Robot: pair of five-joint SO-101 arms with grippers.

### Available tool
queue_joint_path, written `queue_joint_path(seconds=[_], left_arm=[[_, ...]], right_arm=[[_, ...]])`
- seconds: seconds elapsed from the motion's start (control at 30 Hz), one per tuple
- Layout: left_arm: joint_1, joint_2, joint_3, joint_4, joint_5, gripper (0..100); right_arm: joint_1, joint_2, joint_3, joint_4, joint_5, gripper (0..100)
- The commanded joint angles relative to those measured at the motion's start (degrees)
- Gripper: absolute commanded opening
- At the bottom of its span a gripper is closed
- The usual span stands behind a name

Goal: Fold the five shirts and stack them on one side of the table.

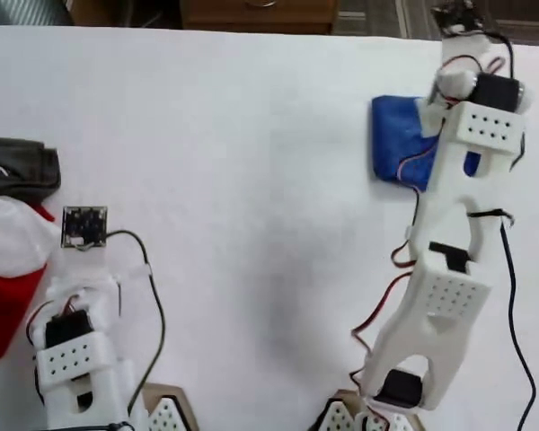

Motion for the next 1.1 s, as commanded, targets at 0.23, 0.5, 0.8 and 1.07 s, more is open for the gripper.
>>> queue_joint_path(seconds=[0.23, 0.5, 0.8, 1.07], left_arm=[[0.53, -0.79, -0.13, -0.97, 0.26, 3], [0.53, -0.79, -0.13, -0.97, 0.26, 3], [0.53, -0.79, -0.22, -0.97, 0.26, 3], [0.53, -0.79, -0.31, -0.79, 0.26, 3]], right_arm=[[-10.86, -22.46, 2.99, 9.80, -0.26, 12.0], [-12.26, -47.69, 35.08, 9.80, -5.01, 12.2], [-13.32, -65.71, 92.75, -16.75, -6.77, 12.3], [-15.78, -83.74, 128.26, -44.00, -7.47, 12.3]])
